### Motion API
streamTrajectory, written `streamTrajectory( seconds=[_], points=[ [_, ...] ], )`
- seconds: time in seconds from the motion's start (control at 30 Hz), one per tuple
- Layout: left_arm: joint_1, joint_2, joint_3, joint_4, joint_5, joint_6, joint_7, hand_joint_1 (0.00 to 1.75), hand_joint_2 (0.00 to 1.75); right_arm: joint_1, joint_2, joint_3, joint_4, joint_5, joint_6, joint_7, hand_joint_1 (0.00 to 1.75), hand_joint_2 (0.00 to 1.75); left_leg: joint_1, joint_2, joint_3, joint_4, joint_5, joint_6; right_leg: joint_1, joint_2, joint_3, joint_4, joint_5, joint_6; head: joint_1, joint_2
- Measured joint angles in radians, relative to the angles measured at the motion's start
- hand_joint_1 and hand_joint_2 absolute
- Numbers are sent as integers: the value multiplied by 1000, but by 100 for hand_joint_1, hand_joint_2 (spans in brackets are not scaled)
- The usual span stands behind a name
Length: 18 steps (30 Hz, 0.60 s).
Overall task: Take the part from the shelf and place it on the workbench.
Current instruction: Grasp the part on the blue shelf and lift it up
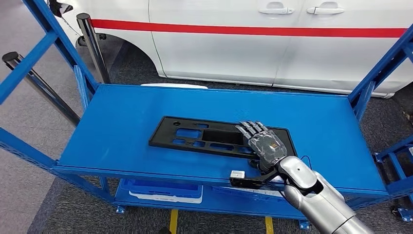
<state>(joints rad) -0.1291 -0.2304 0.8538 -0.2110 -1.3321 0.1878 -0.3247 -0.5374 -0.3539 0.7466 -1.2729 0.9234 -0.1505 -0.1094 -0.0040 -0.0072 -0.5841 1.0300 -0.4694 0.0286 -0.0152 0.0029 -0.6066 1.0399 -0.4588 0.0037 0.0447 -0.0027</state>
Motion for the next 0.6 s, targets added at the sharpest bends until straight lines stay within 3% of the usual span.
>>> streamTrajectory(
  seconds=[0.07, 0.13, 0.23, 0.27, 0.3, 0.33, 0.4, 0.43, 0.5, 0.6],
  points=[
    [2, 1, 0, 0, 1, 0, -1, 0, 0, 6, -1, -17, 6, 24, -8, 13, 0, 175, 1, 0, 3, -11, 7, 9, -1, 0, 1, -5, 2, 12, 0, 0],
    [2, 1, 0, 0, 2, 0, -2, 0, 0, 15, -3, -35, 12, 44, -15, 23, 1, 175, 5, 1, 10, -26, 17, 21, -1, 0, -9, 22, -21, 20, 1, 0],
    [2, 1, 0, 0, 4, 0, -2, 0, 0, 32, -5, -64, 22, 66, -26, 35, 5, 175, 3, 2, 11, -33, 22, 30, -1, 0, -90, 196, -111, 25, 2, 0],
    [3, 2, 0, 0, 5, 0, -2, 0, 0, 40, -5, -74, 25, 74, -32, 38, 12, 175, 2, 2, 11, -32, 22, 31, -1, -1, -114, 247, -126, 27, 2, 0],
    [3, 2, 0, 0, 6, 0, -2, 0, 0, 47, -5, -83, 28, 82, -39, 39, 27, 175, 1, 2, 11, -31, 22, 31, -1, -1, -123, 266, -123, 27, 1, 0],
    [3, 2, 0, 0, 7, 0, -2, 0, 0, 52, -5, -93, 30, 90, -45, 41, 57, 175, 0, 1, 12, -29, 21, 31, -2, -1, -112, 244, -100, 27, 2, 0],
    [3, 2, 0, 0, 7, 0, -2, 0, 0, 57, -5, -111, 34, 99, -53, 44, 126, 175, 0, 1, 11, -21, 15, 28, -2, -1, -47, 114, -36, 24, 2, 0],
    [3, 2, 0, 0, 8, 0, -2, 0, 0, 59, -5, -118, 37, 101, -55, 45, 152, 175, -2, 0, 9, -15, 11, 24, 0, -1, -17, 53, -14, 21, 2, 0],
    [3, 2, 0, 0, 9, 0, -3, 0, 0, 67, -5, -129, 41, 101, -59, 45, 171, 175, -6, -1, 4, -8, 7, 17, 3, -1, 6, 2, -7, 13, 1, 0],
    [3, 2, 0, 0, 10, 1, -3, 0, 0, 78, -5, -147, 45, 95, -67, 36, 175, 175, -6, -1, 0, -1, -1, 7, 1, -1, 5, -3, -2, 0, 1, 0]
  ],
)
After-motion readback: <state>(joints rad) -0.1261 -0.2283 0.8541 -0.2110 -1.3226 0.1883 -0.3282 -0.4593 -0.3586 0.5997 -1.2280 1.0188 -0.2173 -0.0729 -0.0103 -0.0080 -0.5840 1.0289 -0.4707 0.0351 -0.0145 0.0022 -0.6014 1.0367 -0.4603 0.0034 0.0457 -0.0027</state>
